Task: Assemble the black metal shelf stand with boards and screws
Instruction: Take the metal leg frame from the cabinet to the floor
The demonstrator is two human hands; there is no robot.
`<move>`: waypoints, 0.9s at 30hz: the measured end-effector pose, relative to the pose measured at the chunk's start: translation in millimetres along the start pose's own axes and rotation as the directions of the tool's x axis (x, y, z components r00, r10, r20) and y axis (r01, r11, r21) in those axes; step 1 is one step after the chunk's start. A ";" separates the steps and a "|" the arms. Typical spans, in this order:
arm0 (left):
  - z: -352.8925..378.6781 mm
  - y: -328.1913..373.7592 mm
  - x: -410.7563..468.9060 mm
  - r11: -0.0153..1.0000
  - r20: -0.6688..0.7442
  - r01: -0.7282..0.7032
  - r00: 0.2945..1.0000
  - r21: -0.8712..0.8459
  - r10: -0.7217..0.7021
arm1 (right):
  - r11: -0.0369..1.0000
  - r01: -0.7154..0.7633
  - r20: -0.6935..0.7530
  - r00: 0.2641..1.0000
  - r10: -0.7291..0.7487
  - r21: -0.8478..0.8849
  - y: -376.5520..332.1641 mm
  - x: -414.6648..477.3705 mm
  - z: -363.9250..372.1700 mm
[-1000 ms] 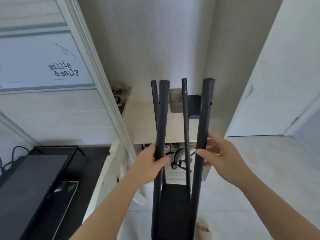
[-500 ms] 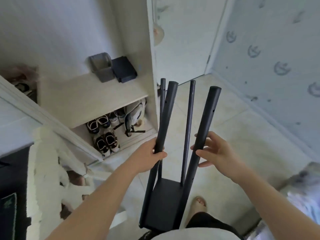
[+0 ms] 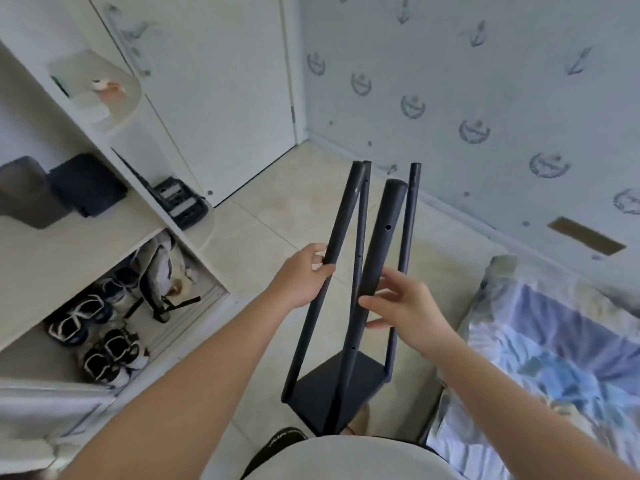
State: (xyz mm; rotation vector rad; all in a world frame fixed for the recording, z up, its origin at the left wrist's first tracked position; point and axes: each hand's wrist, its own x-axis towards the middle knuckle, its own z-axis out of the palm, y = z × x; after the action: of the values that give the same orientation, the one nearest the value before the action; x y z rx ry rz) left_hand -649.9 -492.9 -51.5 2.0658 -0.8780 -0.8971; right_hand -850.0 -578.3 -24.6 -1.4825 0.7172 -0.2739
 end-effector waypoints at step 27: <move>-9.6 126.5 117.9 0.923 0.372 -0.363 0.845 -0.131 0.385 | 0.938 -0.332 -0.593 0.776 0.213 -0.098 32.3 139.9 -199.3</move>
State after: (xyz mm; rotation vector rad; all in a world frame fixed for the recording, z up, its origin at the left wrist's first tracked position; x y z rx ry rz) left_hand -617.5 -648.3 17.8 1.6021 -1.3971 -1.1147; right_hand -868.0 -817.1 -79.3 -1.4604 1.4802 -0.4455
